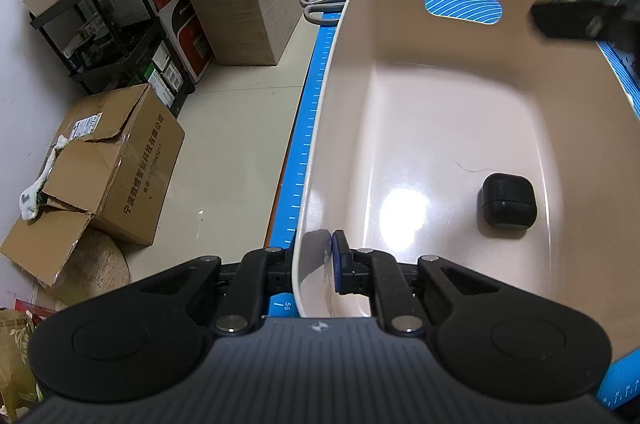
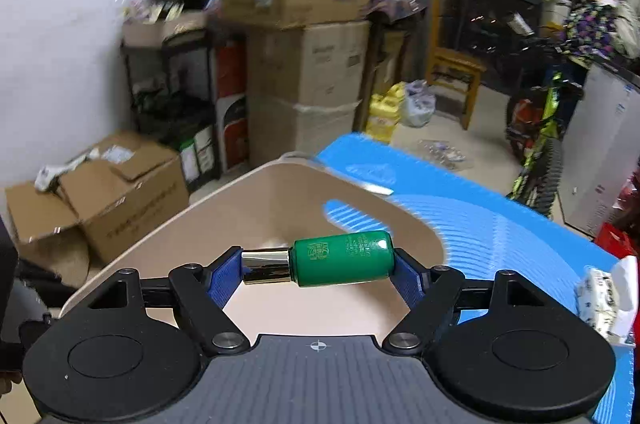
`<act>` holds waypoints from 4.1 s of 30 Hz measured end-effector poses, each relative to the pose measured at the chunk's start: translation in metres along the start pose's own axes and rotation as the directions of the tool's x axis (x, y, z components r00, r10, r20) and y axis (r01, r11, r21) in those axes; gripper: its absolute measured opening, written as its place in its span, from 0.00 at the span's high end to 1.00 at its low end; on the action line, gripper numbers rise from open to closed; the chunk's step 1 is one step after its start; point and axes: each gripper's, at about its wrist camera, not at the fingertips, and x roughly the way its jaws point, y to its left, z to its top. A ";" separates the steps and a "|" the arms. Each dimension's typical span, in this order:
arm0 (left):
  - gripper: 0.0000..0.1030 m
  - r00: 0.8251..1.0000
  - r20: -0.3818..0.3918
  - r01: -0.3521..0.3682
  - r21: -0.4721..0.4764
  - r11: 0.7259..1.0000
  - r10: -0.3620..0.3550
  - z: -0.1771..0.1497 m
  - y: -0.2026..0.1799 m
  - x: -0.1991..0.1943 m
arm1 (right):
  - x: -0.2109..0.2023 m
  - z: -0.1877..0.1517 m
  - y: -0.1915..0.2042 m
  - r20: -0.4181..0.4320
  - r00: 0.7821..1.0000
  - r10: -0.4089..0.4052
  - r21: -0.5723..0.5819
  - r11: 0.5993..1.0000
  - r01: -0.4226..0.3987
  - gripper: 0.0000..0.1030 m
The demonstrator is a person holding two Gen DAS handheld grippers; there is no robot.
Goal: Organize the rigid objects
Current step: 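Lower the green-capped tube into the basket and open the right tool, then move the right tool to the yellow plastic part and grasp it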
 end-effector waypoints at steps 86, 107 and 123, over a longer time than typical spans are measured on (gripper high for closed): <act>0.84 1.000 0.005 -0.010 -0.009 1.000 0.010 -0.002 0.002 -0.002 | 0.059 -0.105 -0.177 -0.300 0.949 -0.095 0.399 0.891 0.215 0.23; 0.84 1.000 0.003 -0.011 -0.005 1.000 0.011 -0.001 0.000 -0.002 | 0.098 -0.117 -0.177 -0.311 0.949 -0.040 0.496 0.845 0.198 0.57; 0.84 1.000 0.004 -0.011 -0.008 1.000 0.011 -0.001 0.000 -0.002 | 0.054 -0.113 -0.189 -0.230 0.973 -0.008 0.538 0.832 0.134 0.66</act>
